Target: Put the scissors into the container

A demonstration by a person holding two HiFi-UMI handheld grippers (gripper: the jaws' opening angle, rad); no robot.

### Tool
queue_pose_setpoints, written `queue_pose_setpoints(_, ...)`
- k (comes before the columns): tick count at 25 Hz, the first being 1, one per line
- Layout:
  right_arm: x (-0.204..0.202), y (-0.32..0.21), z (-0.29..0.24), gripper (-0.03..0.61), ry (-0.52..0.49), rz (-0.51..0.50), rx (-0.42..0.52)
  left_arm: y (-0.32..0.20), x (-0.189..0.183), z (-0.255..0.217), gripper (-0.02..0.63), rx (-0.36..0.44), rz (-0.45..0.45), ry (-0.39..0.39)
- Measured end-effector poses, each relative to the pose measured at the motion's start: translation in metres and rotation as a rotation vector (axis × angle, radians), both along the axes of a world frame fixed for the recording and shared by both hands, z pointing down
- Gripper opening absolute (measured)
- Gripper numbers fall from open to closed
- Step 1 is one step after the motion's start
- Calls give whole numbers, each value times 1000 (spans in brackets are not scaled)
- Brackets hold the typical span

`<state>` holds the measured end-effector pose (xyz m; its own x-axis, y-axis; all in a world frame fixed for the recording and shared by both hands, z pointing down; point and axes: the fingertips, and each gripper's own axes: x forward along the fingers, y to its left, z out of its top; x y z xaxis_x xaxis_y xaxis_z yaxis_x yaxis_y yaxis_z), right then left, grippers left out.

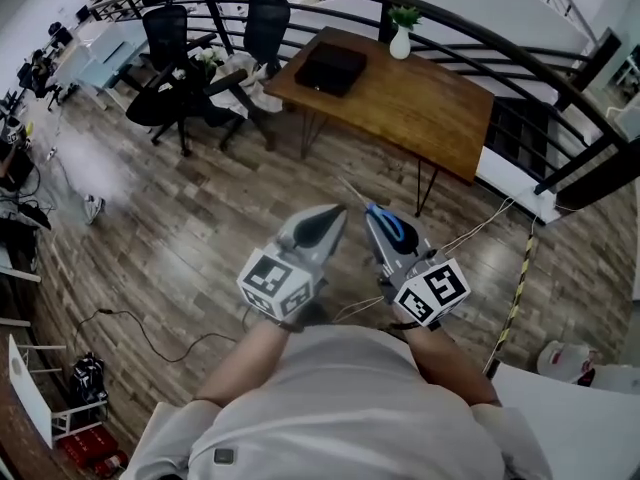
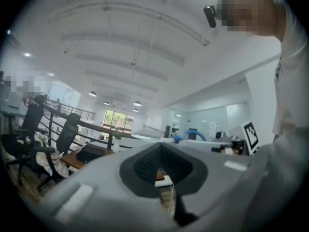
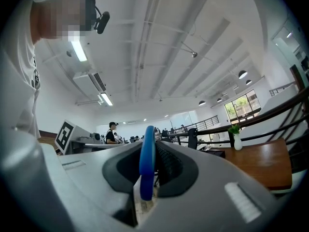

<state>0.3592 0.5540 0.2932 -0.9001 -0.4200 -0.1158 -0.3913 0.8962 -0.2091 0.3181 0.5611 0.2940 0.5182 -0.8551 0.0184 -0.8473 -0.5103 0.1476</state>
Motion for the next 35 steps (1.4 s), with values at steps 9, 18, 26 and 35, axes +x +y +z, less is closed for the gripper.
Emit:
queue_pose_setpoints(9,-119,-66,7,54,-5,7,-6,-63,-115,13,2,-29,17,13)
queue_pose_setpoints(18,-217,-107,-19,54,6,72,3,-108,-208,-1,2,-61,101,-4)
queue_pose_setpoints(26,-242,-127,-15,54,13,89,10,-130,-232,12,2,-82,119,10)
queue_pose_setpoints(35,-272,-149,-24,54,0,50,36,-146,-265,0,2,-61,67,-4)
